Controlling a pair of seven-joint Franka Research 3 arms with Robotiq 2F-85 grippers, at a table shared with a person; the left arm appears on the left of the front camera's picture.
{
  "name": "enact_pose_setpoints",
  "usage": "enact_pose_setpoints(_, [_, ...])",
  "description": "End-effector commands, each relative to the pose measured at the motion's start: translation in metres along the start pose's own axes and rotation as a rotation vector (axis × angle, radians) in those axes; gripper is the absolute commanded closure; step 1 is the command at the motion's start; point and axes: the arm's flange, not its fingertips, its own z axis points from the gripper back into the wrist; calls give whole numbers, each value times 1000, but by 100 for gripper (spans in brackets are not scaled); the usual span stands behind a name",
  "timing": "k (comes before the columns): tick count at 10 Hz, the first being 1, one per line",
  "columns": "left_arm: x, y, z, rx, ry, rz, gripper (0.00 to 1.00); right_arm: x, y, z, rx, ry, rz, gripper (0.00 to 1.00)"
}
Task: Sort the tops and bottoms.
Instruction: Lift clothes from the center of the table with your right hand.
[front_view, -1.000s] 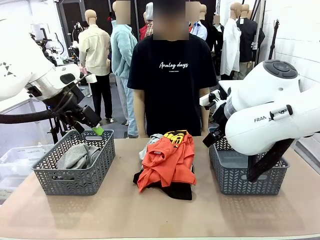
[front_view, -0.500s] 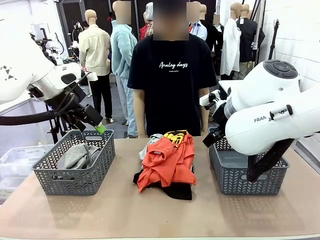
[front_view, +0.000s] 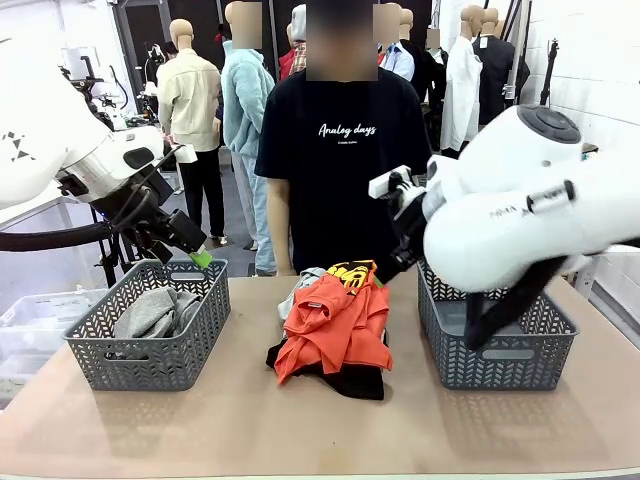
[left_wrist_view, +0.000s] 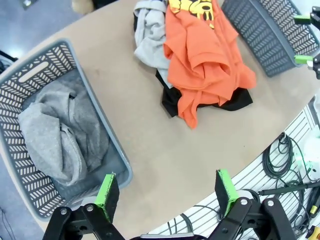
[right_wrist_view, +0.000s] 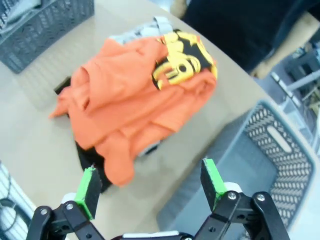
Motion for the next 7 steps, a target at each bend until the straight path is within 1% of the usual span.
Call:
enact_pose_setpoints(1, [1, 0, 1, -3, 6, -3, 0, 32, -33, -43, 55, 4, -14, 0])
enact_pose_setpoints(4, [1, 0, 1, -3, 6, -3, 0, 86, -69, -115, 78, 96, -115, 0])
enact_pose_setpoints(5, [1, 0, 1, -3, 6, -3, 0, 96, -78, -135, 55, 110, -137, 0])
enact_pose_setpoints(7, [1, 0, 1, -3, 6, -3, 0, 102, -95, -165, 48, 143, -202, 0])
